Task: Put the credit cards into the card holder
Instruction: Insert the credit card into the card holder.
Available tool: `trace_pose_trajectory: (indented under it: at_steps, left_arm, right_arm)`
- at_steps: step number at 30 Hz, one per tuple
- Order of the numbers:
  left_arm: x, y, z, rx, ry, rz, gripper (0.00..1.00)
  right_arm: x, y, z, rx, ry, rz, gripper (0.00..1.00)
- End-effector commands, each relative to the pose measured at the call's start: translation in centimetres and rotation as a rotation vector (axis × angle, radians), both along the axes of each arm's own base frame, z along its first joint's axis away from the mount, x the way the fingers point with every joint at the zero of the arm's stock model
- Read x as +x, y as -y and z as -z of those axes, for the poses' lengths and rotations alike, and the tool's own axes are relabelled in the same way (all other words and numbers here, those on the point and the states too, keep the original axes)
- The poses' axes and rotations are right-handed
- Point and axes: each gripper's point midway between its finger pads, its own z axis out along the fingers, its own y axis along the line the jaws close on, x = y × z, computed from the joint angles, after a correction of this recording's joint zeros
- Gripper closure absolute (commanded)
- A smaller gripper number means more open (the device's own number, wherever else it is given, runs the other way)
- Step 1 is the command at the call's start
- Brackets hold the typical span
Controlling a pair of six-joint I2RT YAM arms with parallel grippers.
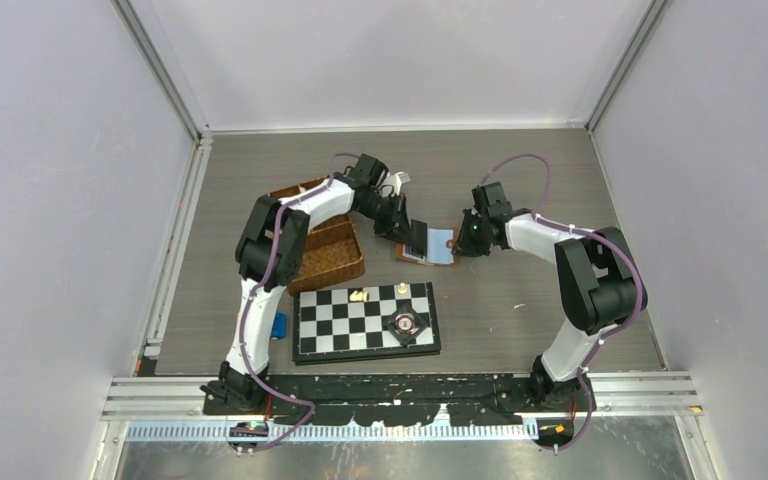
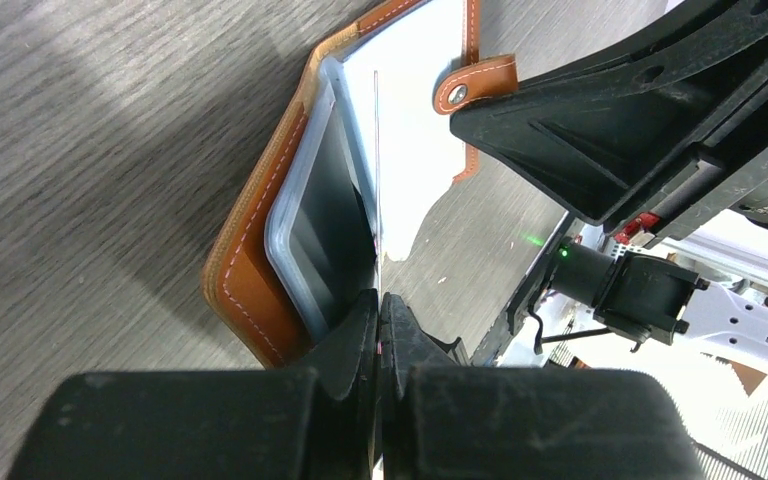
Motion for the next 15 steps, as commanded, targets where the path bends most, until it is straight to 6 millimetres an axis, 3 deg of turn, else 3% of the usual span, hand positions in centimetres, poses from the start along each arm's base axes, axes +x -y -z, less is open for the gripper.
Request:
trace_pose_trajectory:
  at_steps: [1, 3, 7, 10, 15]
  left_arm:
    - [0.5, 0.5, -1.4, -0.054, 0.014, 0.002, 1.00]
    - [0.5, 0.4, -1.1, -0.045, 0.010, 0.000, 1.00]
    - [0.6, 0.2, -1.1, -0.032, 0.024, -0.008, 1.00]
    - [0.6, 0.3, -1.0, -0.029, 0.022, -0.008, 1.00]
    - [0.5, 0.2, -0.9, -0.025, 0.021, -0.012, 1.00]
  right_arm:
    - [-0.2, 1.2, 0.6, -0.059, -0.020, 0.014, 0.77]
    - [-0.2, 1.1, -0.1, -0.047, -0.003, 0.016, 0.66]
    - [-0.2, 0.7, -1.8, -0.015, 0.034, 0.015, 0.56]
    - [-0.2, 0.2, -2.6, 0.020, 0.049, 0.006, 0.51]
    - [-0.5, -0.6, -2.3, 0.063, 0.033, -0.016, 0.49]
